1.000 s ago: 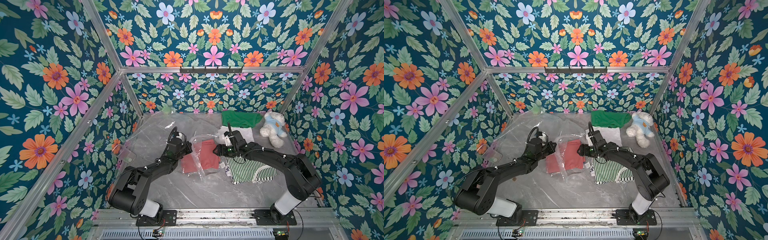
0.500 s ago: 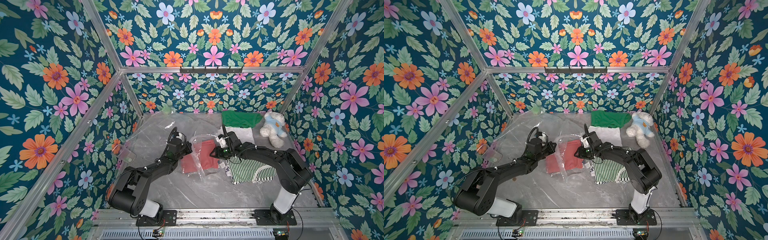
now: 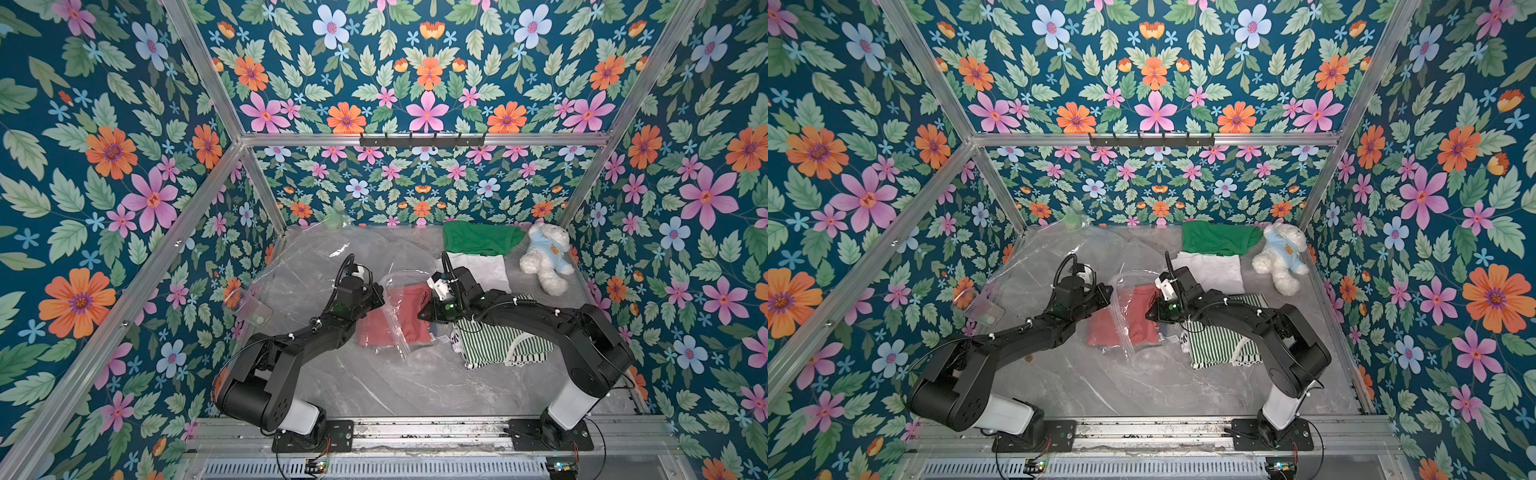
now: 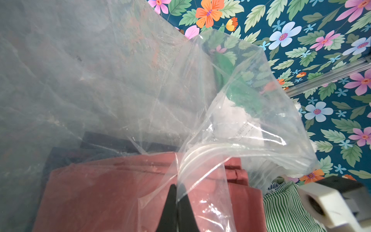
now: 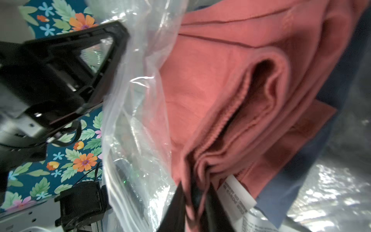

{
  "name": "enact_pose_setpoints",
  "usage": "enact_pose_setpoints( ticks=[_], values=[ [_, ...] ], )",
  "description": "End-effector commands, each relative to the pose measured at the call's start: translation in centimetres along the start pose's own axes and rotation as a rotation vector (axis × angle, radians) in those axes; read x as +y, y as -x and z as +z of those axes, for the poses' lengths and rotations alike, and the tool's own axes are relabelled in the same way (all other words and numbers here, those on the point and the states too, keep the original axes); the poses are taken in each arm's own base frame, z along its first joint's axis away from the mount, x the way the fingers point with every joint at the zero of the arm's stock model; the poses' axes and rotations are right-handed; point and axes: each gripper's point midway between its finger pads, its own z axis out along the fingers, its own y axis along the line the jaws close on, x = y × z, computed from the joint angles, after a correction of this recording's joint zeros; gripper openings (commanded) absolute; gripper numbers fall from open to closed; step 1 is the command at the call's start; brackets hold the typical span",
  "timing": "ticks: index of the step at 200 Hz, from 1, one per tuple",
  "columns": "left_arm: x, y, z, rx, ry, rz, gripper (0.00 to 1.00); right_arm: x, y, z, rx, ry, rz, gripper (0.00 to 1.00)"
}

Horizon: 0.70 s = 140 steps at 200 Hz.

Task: Take the tank top out of the vacuum bag
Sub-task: Take out the tank top from the vacuum bag.

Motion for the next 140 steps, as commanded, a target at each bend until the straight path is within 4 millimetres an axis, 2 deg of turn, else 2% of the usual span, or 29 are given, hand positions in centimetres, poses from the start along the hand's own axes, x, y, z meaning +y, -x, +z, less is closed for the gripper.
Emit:
enact_pose_setpoints(
  ticks=[1,15,27,94,113,140],
  values=[
    [-0.3,0.7,-0.1,-0.027,-0.008,0.000,0.00,-1.5,0.2,0.6,-0.018,-0.057,0.075,0.46],
    [-0.4,0.7,-0.1,-0.027,-0.009,0.000,0.00,-2.5,0.0,0.9,-0.014,-0.086,0.112,0.58],
    [-0.3,0.7,-0.2,-0.027,-0.007,-0.001,0.00,-3.1,0.0,1.2,-0.017,-0.104,0.137,0.64],
    [-0.2,0.7,-0.2,-0.029,-0.003,0.001,0.00,-2.8,-0.4,2.5,0.015,-0.039,0.192,0.68],
    [-0.3,0.7,-0.2,-0.028,-0.006,0.001,0.00,-1.5,0.1,2.4,0.003,0.026,0.179,0.67],
    [-0.2,0.7,-0.2,-0.027,-0.005,0.000,0.00,1.8,1.1,1.9,-0.016,0.186,0.150,0.56]
  ],
)
